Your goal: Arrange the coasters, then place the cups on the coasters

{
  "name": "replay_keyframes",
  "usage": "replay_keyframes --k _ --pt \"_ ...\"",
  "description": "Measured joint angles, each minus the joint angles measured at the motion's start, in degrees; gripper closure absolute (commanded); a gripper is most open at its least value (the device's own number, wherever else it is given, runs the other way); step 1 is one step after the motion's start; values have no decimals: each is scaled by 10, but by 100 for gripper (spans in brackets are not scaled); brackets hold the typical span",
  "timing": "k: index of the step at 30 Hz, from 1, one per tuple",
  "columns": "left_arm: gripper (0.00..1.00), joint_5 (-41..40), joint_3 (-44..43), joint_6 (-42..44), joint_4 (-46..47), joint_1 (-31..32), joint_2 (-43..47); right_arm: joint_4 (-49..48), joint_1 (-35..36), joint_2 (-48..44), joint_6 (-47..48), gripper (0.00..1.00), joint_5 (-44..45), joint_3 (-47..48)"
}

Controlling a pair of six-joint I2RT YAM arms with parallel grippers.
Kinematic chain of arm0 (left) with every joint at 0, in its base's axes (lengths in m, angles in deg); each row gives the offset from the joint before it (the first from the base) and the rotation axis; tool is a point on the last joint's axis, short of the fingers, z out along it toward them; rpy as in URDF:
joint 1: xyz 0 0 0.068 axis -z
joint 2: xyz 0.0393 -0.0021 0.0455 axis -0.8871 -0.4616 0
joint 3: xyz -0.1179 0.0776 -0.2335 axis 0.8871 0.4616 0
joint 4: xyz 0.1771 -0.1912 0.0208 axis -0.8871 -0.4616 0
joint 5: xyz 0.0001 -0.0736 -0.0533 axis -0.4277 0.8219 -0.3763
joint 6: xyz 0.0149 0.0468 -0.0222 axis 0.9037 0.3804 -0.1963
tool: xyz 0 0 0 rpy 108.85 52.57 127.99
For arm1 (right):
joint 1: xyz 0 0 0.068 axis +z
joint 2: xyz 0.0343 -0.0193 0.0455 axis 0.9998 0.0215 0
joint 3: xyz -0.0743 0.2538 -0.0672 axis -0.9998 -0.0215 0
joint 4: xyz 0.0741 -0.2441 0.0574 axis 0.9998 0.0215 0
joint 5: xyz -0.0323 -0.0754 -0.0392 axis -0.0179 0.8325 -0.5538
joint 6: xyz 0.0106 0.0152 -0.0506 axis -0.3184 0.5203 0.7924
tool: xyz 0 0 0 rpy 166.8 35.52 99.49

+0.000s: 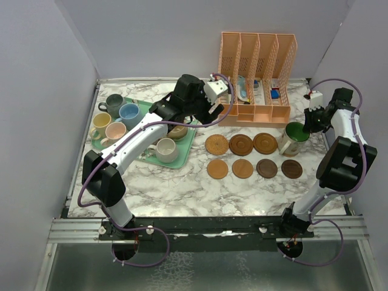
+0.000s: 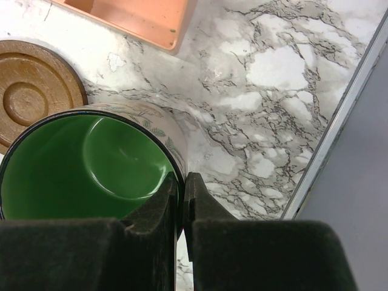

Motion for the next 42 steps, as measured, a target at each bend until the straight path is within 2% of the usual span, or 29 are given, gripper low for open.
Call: replay_keyframes --k 42 --pt "19 0 0 7 -3 0 0 -5 0 8 16 99 -9 7"
